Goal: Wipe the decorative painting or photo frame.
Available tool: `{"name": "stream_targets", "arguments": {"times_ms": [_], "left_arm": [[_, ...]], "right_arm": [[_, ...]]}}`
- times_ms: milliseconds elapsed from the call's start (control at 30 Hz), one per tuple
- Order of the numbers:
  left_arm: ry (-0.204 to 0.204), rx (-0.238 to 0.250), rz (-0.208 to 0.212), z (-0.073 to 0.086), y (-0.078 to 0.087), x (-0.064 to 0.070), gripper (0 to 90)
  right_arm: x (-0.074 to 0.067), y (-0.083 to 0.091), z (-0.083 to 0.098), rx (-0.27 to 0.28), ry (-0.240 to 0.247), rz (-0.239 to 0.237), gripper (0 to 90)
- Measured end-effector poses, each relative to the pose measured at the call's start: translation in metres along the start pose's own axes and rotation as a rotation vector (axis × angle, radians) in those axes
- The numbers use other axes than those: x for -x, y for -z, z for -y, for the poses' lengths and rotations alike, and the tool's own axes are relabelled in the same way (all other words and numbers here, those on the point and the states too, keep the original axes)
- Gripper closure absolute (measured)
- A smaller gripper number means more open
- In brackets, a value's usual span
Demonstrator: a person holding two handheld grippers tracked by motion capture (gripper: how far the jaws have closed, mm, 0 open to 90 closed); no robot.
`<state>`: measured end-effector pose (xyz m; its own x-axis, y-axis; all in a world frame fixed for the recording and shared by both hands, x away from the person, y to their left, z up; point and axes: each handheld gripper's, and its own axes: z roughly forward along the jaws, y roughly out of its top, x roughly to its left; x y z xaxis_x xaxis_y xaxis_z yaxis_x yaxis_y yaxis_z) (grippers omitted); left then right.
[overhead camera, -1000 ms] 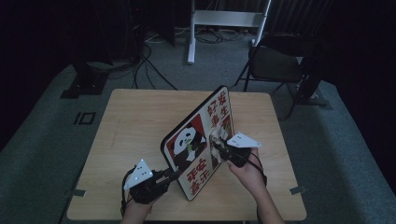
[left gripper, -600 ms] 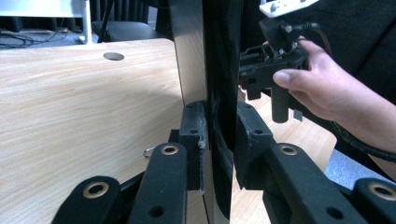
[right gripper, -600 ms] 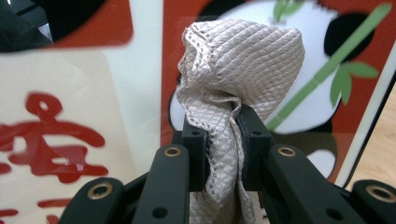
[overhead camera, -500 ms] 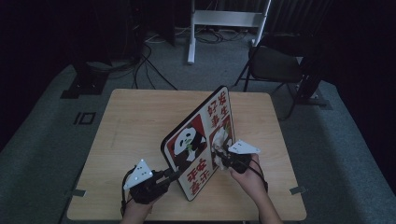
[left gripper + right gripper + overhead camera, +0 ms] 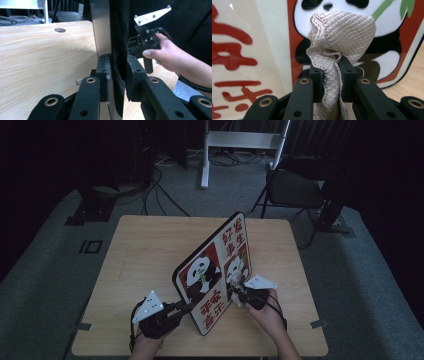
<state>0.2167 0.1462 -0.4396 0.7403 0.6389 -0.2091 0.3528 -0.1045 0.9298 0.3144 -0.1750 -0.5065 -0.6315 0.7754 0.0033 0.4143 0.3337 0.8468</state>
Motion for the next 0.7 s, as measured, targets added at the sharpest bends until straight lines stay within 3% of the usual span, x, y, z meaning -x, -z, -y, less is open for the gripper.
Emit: {"name": "stream_targets", "arguments": {"times_ms": [700], "left_arm": [[0.001, -0.001, 0.004, 0.0, 0.0, 0.0, 76.2]], "right_arm": [[0.002, -0.009, 0.027, -0.077, -0.031, -0.004, 76.4]]}}
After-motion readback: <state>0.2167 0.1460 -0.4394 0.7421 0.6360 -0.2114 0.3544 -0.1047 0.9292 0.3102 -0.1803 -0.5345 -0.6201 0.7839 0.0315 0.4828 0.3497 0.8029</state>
